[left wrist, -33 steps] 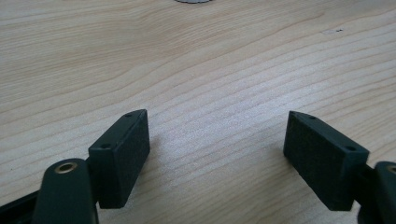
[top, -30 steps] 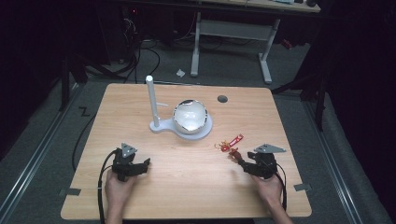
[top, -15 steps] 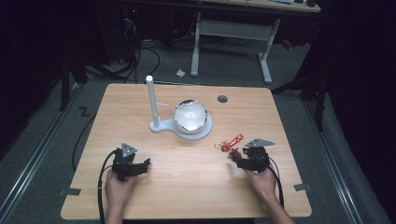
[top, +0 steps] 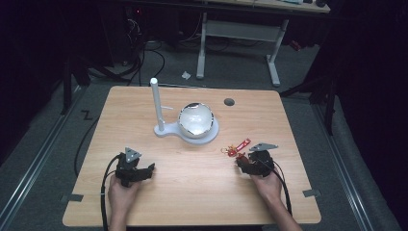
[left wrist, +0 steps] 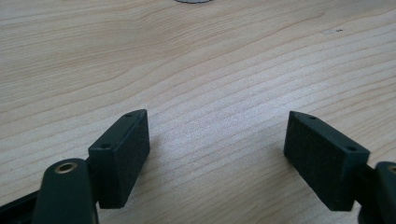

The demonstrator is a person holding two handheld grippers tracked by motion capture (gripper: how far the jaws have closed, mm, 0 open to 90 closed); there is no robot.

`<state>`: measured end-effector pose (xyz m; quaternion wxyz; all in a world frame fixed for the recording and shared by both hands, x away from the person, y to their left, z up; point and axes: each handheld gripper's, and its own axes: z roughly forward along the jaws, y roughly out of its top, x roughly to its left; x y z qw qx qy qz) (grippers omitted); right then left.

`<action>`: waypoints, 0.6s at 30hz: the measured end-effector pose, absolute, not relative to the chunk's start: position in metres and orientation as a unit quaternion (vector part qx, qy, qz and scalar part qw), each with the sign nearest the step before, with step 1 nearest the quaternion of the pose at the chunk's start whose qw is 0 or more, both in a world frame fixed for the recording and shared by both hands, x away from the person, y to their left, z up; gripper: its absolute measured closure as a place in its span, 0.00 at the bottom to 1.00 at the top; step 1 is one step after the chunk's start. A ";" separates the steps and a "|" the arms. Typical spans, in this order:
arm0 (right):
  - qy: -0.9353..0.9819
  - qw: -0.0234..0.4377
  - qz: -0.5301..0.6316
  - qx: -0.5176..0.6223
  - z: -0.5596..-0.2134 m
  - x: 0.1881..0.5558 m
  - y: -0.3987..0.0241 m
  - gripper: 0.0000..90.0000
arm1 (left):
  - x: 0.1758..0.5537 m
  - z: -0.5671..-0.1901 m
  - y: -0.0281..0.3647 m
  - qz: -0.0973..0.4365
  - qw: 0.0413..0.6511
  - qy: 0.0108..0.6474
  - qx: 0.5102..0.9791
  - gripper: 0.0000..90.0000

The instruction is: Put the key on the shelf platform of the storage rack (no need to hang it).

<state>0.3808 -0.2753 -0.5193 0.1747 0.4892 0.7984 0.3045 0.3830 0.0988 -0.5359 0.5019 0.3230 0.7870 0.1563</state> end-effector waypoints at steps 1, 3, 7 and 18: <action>0.799 0.175 0.304 0.489 -0.520 0.381 -0.275 0.44 | 0.383 -0.536 0.099 0.156 0.502 0.787 0.323 0.25; 0.799 0.176 0.302 0.489 -0.521 0.381 -0.275 0.45 | 0.383 -0.536 0.099 0.156 0.502 0.787 0.322 0.25; 0.799 0.179 0.303 0.487 -0.521 0.382 -0.274 0.51 | 0.383 -0.536 0.099 0.156 0.502 0.787 0.323 0.25; 0.804 0.186 0.299 0.479 -0.520 0.380 -0.273 0.61 | 0.383 -0.536 0.099 0.156 0.502 0.787 0.323 0.25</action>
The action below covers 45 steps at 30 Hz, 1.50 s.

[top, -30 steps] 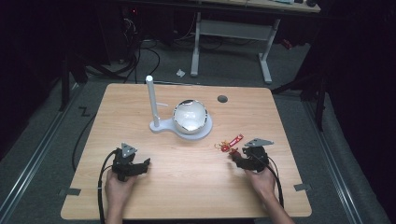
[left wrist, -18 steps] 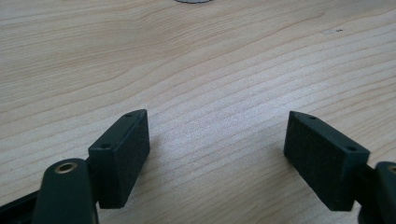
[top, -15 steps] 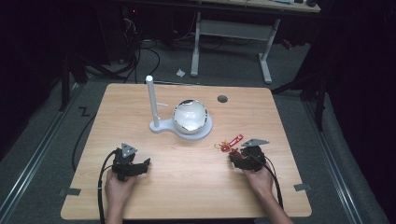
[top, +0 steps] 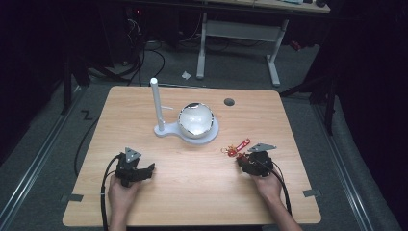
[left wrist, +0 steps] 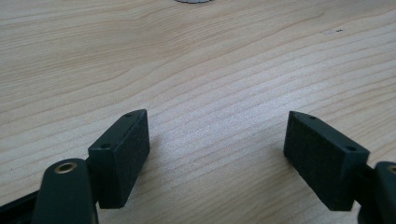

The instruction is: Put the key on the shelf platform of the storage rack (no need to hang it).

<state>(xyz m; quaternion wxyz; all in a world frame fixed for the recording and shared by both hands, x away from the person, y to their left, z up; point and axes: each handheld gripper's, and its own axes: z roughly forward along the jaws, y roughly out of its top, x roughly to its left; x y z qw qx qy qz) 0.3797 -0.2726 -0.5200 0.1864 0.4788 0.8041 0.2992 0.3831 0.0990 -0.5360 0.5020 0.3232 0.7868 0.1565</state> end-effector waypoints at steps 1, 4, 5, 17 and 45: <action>0.803 0.186 0.300 0.480 -0.520 0.379 -0.273 0.61 | 0.383 -0.536 0.099 0.156 0.502 0.787 0.323 0.25; 0.799 0.184 0.307 0.483 -0.518 0.379 -0.274 0.61 | 0.383 -0.536 0.099 0.156 0.502 0.787 0.323 0.25; 0.797 0.184 0.310 0.484 -0.516 0.378 -0.275 0.61 | 0.383 -0.536 0.099 0.156 0.502 0.787 0.323 0.25; 0.772 0.178 0.356 0.495 -0.495 0.367 -0.289 0.61 | 0.383 -0.536 0.099 0.156 0.502 0.787 0.322 0.25; 0.746 0.171 0.419 0.488 -0.445 0.360 -0.306 0.61 | 0.383 -0.535 0.099 0.154 0.501 0.790 0.318 0.25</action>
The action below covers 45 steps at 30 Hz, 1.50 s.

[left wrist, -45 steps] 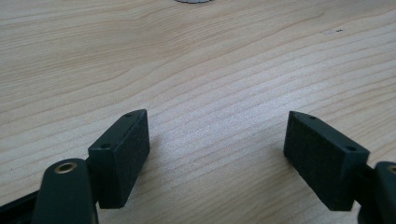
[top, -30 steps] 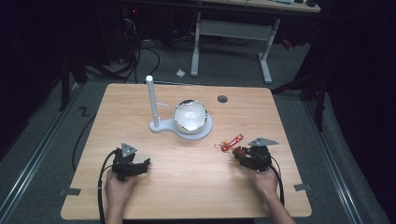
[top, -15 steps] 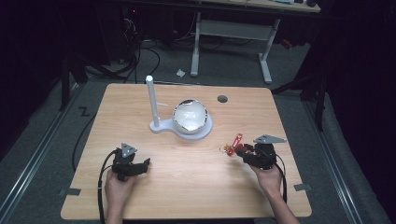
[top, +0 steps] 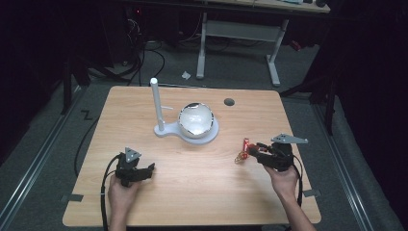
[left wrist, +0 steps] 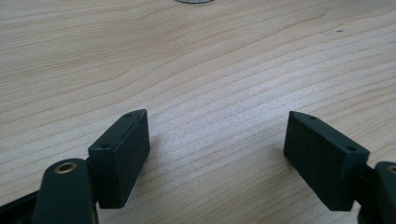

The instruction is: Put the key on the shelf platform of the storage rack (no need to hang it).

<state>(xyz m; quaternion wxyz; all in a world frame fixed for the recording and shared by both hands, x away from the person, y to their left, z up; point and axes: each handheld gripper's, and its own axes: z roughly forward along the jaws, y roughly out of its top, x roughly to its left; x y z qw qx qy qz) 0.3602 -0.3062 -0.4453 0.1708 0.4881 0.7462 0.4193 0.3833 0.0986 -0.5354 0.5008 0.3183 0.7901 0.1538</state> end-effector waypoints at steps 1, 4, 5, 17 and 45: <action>0.746 0.172 0.421 0.486 -0.444 0.360 -0.307 0.61 | 0.383 -0.535 0.099 0.154 0.501 0.790 0.319 0.25; 0.743 0.172 0.429 0.484 -0.439 0.359 -0.308 0.61 | 0.383 -0.536 0.099 0.156 0.502 0.788 0.322 0.25; 0.743 0.173 0.431 0.482 -0.437 0.359 -0.308 0.61 | 0.383 -0.536 0.099 0.157 0.502 0.787 0.322 0.25; 0.747 0.179 0.447 0.458 -0.410 0.357 -0.308 0.61 | 0.383 -0.536 0.099 0.156 0.502 0.788 0.322 0.25; 0.764 0.155 0.487 0.394 -0.349 0.381 -0.282 0.61 | 0.383 -0.536 0.099 0.157 0.502 0.787 0.322 0.25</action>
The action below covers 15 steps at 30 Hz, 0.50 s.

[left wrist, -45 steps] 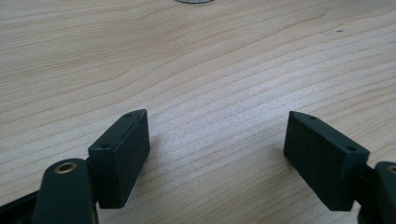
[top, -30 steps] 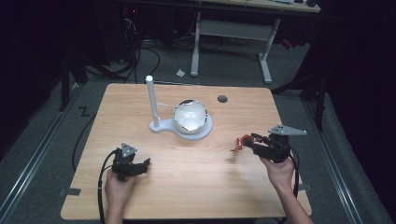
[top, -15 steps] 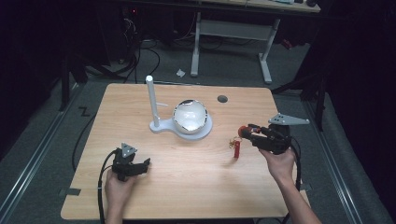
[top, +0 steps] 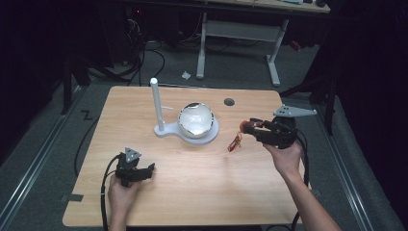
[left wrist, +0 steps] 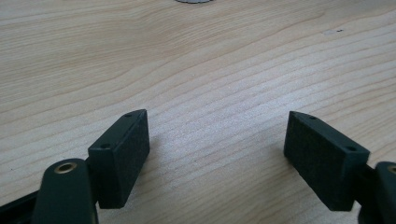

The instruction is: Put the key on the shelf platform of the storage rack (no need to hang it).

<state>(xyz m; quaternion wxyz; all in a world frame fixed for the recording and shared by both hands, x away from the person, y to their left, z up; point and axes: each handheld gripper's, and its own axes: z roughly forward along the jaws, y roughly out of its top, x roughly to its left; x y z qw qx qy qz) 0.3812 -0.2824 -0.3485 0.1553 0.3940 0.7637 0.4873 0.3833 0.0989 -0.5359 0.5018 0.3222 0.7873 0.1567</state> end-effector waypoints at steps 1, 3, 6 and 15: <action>0.764 0.153 0.488 0.393 -0.346 0.383 -0.282 0.61 | 0.383 -0.536 0.099 0.156 0.501 0.789 0.318 0.25; 0.764 0.149 0.490 0.391 -0.342 0.385 -0.281 0.61 | 0.383 -0.536 0.098 0.155 0.501 0.790 0.317 0.25; 0.764 0.142 0.494 0.389 -0.338 0.389 -0.280 0.61 | 0.383 -0.536 0.098 0.155 0.501 0.790 0.318 0.25; 0.767 0.133 0.499 0.380 -0.327 0.399 -0.274 0.61 | 0.383 -0.536 0.099 0.156 0.501 0.790 0.318 0.25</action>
